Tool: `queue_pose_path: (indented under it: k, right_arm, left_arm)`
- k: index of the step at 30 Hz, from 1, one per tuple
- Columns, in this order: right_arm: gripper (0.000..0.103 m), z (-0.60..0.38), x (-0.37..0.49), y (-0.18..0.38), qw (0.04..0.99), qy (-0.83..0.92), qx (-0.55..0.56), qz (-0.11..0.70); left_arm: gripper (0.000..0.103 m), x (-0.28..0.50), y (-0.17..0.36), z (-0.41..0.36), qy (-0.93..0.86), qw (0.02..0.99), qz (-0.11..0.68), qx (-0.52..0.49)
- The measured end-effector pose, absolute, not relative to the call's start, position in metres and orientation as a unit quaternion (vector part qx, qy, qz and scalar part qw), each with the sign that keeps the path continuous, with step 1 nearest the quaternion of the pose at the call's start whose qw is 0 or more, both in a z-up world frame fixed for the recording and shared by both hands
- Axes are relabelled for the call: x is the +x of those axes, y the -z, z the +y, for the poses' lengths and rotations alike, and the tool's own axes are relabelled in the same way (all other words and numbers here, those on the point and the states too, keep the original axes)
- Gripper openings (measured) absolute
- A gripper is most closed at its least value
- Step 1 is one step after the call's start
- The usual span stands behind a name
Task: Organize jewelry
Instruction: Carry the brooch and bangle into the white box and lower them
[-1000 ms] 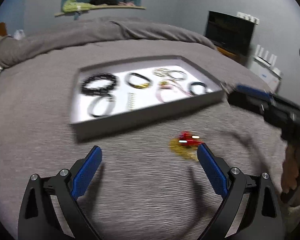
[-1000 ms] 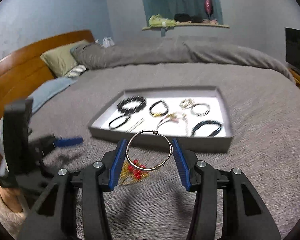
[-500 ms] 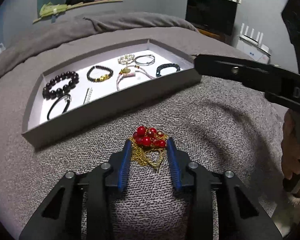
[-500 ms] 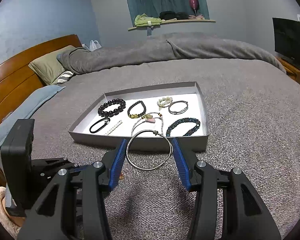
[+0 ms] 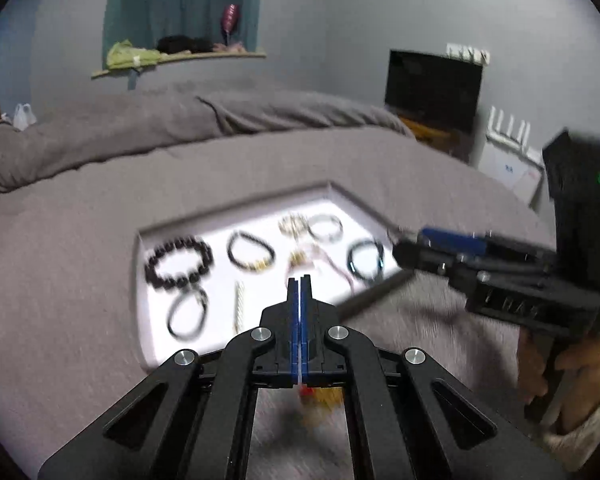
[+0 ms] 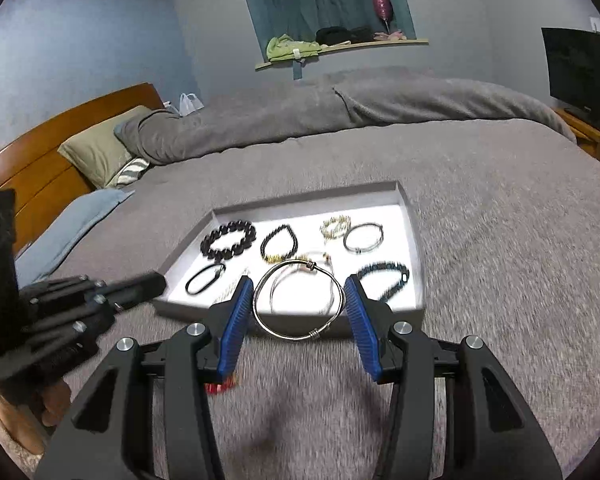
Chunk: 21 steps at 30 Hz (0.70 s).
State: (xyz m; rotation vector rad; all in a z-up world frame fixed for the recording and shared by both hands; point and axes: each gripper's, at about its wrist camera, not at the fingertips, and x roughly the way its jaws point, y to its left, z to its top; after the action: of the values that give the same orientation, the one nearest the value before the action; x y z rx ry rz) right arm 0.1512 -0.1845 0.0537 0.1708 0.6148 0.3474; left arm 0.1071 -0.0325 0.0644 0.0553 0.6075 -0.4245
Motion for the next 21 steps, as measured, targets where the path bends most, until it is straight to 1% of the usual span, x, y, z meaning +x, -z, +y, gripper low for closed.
queue_pose_path:
  k: [3, 5, 6, 7, 8, 9, 10, 15, 21]
  right_arm:
    - [0.048, -0.183, 0.166, -0.057, 0.936, -0.163, 0.085, 0.300]
    - [0.048, -0.182, 0.175, -0.059, 0.935, -0.163, 0.087, 0.303]
    - [0.048, -0.182, 0.179, -0.061, 0.935, -0.163, 0.089, 0.302]
    - [0.048, -0.182, 0.182, -0.064, 0.936, -0.162, 0.091, 0.299]
    - [0.048, -0.182, 0.183, -0.066, 0.937, -0.161, 0.091, 0.296]
    - [0.048, -0.182, 0.183, -0.068, 0.940, -0.159, 0.090, 0.288]
    - [0.048, -0.181, 0.180, -0.068, 0.942, -0.158, 0.084, 0.283]
    - [0.048, -0.182, 0.182, -0.057, 0.937, -0.159, 0.074, 0.301]
    - [0.048, -0.190, 0.181, -0.055, 0.937, -0.154, 0.076, 0.304]
  left_arm:
    - [0.001, 0.118, -0.070, -0.034, 0.210, 0.928, 0.307, 0.021]
    - [0.002, 0.114, -0.064, -0.039, 0.218, 0.922, 0.319, 0.038]
    - [0.006, 0.110, -0.056, -0.043, 0.229, 0.913, 0.334, 0.052]
    - [0.024, 0.109, -0.049, -0.046, 0.237, 0.905, 0.348, 0.059]
    - [0.036, 0.106, -0.044, -0.047, 0.238, 0.902, 0.355, 0.063]
    - [0.055, 0.102, -0.037, -0.049, 0.239, 0.900, 0.358, 0.073]
    - [0.059, 0.098, -0.034, -0.050, 0.241, 0.899, 0.357, 0.084]
    - [0.059, 0.090, -0.014, -0.052, 0.264, 0.879, 0.380, 0.114]
    - [0.051, 0.094, 0.001, -0.048, 0.262, 0.868, 0.407, 0.113]
